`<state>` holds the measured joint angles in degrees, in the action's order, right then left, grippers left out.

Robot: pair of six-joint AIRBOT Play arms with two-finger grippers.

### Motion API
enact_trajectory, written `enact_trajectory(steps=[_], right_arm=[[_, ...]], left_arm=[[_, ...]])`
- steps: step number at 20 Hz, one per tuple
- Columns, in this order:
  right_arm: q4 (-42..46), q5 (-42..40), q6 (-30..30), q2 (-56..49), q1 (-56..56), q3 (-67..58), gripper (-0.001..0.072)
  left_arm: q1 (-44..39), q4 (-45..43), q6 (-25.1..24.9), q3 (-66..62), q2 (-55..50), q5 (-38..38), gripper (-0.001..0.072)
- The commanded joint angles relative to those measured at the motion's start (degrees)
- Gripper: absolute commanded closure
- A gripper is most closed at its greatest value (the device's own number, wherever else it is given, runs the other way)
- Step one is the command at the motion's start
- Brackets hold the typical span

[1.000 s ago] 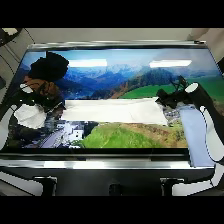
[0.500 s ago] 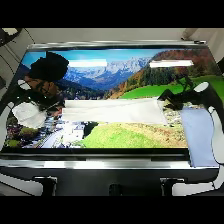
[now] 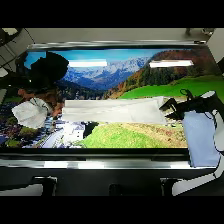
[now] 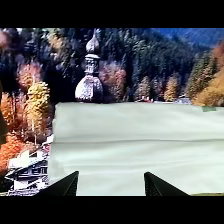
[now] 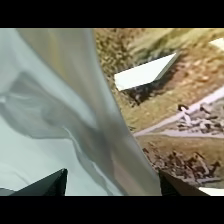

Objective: Fold the shirts.

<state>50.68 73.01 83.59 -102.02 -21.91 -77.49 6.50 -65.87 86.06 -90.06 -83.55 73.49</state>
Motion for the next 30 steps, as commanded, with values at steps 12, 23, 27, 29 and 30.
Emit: enact_trajectory(steps=[12, 23, 27, 29, 30], right_arm=[[-0.9, 2.6, 0.9, 13.6, 8.9, 0.0, 0.0662], [7.7, 9.6, 11.9, 42.0, 16.0, 0.0, 0.0661], [7.6, 9.8, 14.1, 48.3, 16.0, 0.0, 0.0661], [7.4, 10.0, 15.0, 49.1, 16.0, 0.0, 0.0661], [7.4, 9.9, 15.3, 49.0, 16.0, 0.0, 0.0661]], left_arm=[[-29.8, 4.2, 2.4, 12.6, 2.1, -15.9, 0.0678], [-41.1, 29.9, 2.4, 8.4, -21.0, -26.0, 0.068], [-44.6, 39.7, -2.8, 8.4, -22.3, -25.0, 0.0681], [-47.5, 47.1, -7.5, 8.4, -23.0, -26.0, 0.0681], [-48.5, 49.0, -9.1, 8.4, -23.2, -27.5, 0.068]])
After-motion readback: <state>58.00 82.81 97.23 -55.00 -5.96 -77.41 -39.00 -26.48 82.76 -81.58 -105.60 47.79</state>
